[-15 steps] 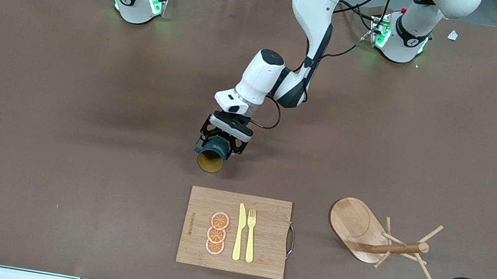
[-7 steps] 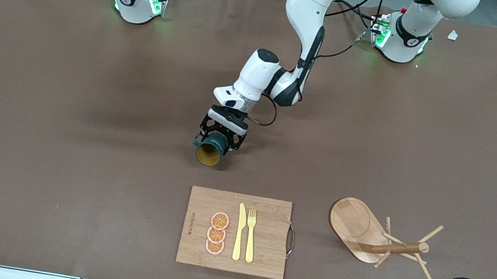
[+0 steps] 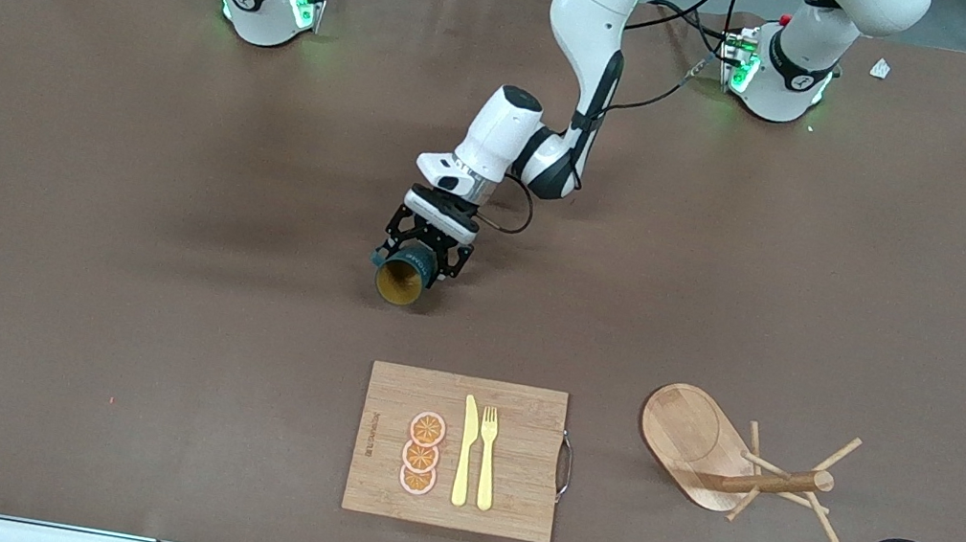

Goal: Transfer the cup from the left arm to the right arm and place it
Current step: 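Carry the mug toward the right arm and lower it onto the table, then open the left gripper and lift it while the right gripper approaches, then grasp the mug with the right gripper while the left gripper withdraws, then carry the mug away from the board with the right gripper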

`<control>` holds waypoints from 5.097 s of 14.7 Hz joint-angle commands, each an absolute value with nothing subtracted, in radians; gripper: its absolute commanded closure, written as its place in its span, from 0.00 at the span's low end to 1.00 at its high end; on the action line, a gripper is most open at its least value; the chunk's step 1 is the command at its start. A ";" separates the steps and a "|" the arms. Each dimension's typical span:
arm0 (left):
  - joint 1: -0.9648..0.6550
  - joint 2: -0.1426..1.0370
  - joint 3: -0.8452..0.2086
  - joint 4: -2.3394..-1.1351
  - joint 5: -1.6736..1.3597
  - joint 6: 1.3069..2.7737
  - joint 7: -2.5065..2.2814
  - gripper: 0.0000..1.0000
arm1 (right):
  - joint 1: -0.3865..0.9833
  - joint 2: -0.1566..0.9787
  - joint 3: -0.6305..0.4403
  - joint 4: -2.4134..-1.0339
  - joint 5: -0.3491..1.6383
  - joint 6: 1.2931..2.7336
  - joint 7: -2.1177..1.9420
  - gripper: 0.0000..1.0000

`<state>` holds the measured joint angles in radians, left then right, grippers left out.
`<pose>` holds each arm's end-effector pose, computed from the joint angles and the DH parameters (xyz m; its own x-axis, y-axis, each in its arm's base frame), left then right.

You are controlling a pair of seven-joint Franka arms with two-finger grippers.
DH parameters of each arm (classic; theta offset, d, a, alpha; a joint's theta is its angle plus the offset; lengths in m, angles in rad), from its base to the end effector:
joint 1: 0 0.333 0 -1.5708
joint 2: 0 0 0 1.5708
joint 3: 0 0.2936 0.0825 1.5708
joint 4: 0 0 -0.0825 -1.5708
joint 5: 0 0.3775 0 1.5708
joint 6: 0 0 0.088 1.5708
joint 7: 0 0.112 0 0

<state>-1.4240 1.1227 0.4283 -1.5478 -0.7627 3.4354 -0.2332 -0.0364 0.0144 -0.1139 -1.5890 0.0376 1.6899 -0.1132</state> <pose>0.3844 -0.5718 0.1263 0.6373 -0.1033 0.7636 -0.4118 -0.8833 0.2242 0.5583 -0.0803 0.5917 0.9951 -0.0409 0.0899 -0.0387 -0.9989 -0.0260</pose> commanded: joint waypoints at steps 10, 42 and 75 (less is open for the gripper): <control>-1.494 1.083 0.391 -1.675 -0.761 3.517 -0.238 0.01 | -0.061 0.006 -0.098 -1.600 0.043 1.697 -0.115 0.00; -1.519 0.475 1.121 -1.628 -0.528 2.073 -0.239 0.01 | 0.537 0.141 -0.092 -2.011 0.101 2.192 0.540 0.00; -1.172 0.345 1.332 -1.319 -0.422 1.379 -0.117 0.00 | 0.592 0.385 -0.286 -1.939 0.038 2.387 0.270 1.00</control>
